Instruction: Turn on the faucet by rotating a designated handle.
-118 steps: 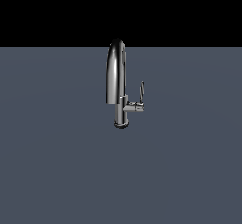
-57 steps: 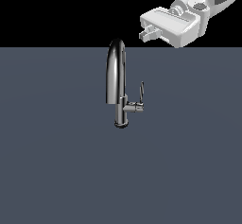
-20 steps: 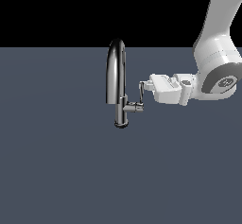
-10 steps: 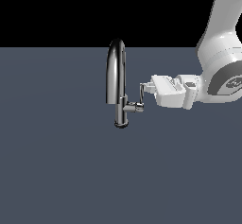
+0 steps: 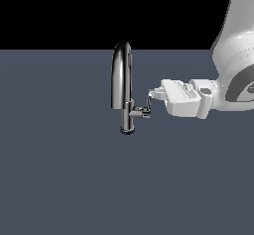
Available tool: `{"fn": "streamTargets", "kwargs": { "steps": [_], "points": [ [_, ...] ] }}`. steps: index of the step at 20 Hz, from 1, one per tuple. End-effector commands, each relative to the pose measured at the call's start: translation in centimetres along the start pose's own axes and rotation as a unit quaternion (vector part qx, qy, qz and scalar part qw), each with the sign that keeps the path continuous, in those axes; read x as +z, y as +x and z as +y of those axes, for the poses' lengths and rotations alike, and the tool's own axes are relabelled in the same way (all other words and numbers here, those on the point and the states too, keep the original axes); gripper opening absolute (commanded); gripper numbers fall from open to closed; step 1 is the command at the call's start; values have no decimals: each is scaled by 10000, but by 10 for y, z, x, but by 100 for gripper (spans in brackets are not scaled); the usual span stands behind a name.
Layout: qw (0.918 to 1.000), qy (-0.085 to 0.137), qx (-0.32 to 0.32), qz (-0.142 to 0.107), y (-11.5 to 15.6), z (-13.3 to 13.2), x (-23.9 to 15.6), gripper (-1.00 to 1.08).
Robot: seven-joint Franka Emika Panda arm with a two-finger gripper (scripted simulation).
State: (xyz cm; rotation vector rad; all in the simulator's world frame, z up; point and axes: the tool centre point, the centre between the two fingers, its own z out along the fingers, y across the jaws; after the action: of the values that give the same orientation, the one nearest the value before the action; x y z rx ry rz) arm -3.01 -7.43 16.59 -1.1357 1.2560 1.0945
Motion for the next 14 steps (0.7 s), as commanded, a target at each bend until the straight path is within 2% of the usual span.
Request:
{"fn": "streamTargets", "kwargs": {
  "steps": [1,12,13,14],
  "points": [
    [10000,-18,30,-14,7,10,1,-100],
    [10000,-68,46,-47,36,57,5,-100],
    [10000,-68,46,-47,36,57,5,-100],
    [10000,6,-81,6,26,44,-2,-100]
  ]
}}
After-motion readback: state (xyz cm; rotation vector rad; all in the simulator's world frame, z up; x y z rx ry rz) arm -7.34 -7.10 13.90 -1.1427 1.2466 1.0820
